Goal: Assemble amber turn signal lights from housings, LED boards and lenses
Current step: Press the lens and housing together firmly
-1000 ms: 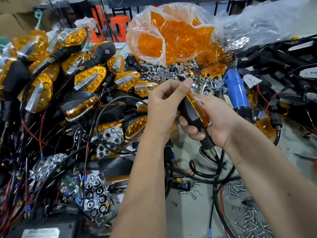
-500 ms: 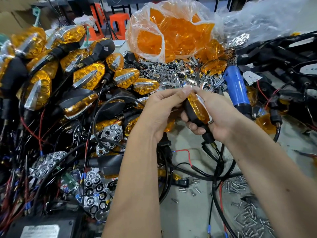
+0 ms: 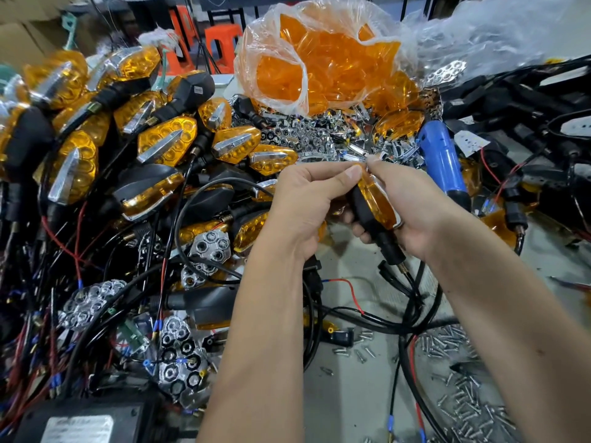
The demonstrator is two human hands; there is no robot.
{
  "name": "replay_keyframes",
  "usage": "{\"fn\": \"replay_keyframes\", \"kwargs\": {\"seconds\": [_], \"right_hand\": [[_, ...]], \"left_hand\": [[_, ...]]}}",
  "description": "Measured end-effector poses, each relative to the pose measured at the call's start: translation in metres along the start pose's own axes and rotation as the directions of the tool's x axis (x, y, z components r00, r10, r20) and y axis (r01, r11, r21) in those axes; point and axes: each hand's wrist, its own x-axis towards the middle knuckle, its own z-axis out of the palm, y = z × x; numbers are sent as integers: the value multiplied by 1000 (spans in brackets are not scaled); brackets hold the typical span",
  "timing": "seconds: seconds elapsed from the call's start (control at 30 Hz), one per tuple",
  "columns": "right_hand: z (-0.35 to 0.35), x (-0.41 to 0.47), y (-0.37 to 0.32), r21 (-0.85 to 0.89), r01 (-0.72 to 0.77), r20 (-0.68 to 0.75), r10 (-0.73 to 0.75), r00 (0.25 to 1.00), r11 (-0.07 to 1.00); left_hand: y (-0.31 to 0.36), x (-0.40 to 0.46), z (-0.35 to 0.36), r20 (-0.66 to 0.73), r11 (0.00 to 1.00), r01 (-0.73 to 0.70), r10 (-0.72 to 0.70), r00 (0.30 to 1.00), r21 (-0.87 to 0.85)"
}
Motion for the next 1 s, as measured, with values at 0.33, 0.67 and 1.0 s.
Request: {"fn": "replay_keyframes", "kwargs": {"seconds": [0.33, 0.67, 1.0], "right_hand": [[-3, -11, -14, 15, 106, -59, -105, 993, 994], [12, -7, -9, -46, 228, -195, -232, 953, 973], [9, -3, 3, -731, 459, -209, -806, 554, 505]], "left_hand": [[-1, -2, 25, 15, 881, -381, 393, 919, 280], [5, -5, 27, -40, 922, -358, 367, 929, 148], [2, -12, 25, 93, 705, -405, 437, 895, 582]]}}
